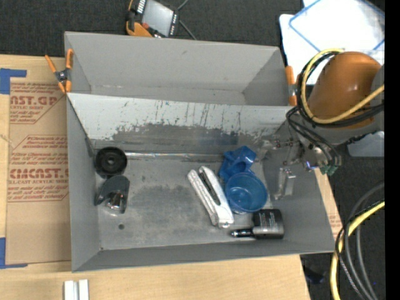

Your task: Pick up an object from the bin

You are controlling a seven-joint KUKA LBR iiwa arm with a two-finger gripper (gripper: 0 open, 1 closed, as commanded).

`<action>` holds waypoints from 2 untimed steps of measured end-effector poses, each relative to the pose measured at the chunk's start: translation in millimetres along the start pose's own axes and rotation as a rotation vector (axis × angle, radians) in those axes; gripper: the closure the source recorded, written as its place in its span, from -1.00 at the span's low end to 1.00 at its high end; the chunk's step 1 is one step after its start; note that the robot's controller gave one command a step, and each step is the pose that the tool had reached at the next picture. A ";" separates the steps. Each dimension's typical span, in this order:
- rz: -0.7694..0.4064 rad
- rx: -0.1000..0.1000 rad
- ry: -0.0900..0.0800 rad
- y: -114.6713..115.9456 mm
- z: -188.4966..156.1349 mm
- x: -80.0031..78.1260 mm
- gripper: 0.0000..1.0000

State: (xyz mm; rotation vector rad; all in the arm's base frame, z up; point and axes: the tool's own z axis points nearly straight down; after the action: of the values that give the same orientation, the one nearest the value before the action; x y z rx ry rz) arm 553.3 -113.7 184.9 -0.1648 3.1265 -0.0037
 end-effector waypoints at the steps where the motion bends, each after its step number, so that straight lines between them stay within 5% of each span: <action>1: -0.031 0.005 -0.013 0.8 10.3 -10.0 -1.00; 2: -0.137 0.003 -0.009 11.8 42.6 3.7 -1.00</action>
Offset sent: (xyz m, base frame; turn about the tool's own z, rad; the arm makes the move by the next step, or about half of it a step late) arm -0.0052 0.0109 -0.0395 -0.1390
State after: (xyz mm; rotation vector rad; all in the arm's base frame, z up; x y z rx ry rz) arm 548.8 -102.4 142.3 -0.3770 3.0990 -0.0089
